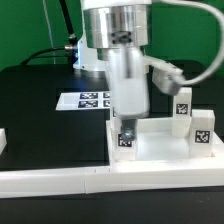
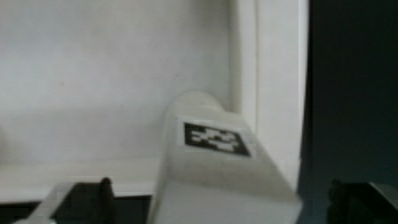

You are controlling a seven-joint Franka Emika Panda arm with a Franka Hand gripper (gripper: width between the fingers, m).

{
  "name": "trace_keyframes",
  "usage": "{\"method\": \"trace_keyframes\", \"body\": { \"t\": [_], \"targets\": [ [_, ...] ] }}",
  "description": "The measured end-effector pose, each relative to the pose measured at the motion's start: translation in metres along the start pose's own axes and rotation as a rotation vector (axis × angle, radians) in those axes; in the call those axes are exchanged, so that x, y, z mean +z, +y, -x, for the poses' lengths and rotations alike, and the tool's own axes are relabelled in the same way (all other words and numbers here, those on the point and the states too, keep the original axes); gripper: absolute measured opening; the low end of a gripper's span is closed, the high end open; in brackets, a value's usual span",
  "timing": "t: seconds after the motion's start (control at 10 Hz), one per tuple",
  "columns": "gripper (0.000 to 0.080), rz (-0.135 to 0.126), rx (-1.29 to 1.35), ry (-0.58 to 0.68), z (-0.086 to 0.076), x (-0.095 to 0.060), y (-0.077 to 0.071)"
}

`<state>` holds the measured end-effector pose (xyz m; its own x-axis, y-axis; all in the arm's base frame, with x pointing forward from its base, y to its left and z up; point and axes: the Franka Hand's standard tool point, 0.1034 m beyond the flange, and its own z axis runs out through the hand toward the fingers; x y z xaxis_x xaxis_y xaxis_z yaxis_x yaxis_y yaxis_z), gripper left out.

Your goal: Assemble square table

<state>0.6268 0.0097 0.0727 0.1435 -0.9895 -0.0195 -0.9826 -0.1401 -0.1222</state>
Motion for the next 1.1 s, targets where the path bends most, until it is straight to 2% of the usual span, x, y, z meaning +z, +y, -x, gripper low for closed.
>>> {"method": "trace_keyframes", "body": {
  "t": [0.1, 0.3, 0.5, 0.7, 0.8, 1.0, 1.1],
  "targets": [
    [0.0639, 0.011, -0.054, -0.011, 0.0015, -0.0013, 0.0019],
    [0.0648, 0.013, -0.168, -0.005, -0.0009, -0.0007, 0.0024],
    [0.0649, 0.054, -0.503, 0.024, 0.0048, 0.0031, 0.0054],
    [0.0649, 0.061, -0.810, 0.028, 0.0034, 0.0016, 0.0025],
    [0.0649, 0.064, -0.878, 0.042, 0.0063, -0.0027, 0.0009],
    [0.0640, 0.064, -0.846, 0.043, 0.0049, -0.0018, 0.0014],
    [0.0483, 0.065, -0.845, 0.043, 0.0046, -0.0017, 0.0015]
  ]
}}
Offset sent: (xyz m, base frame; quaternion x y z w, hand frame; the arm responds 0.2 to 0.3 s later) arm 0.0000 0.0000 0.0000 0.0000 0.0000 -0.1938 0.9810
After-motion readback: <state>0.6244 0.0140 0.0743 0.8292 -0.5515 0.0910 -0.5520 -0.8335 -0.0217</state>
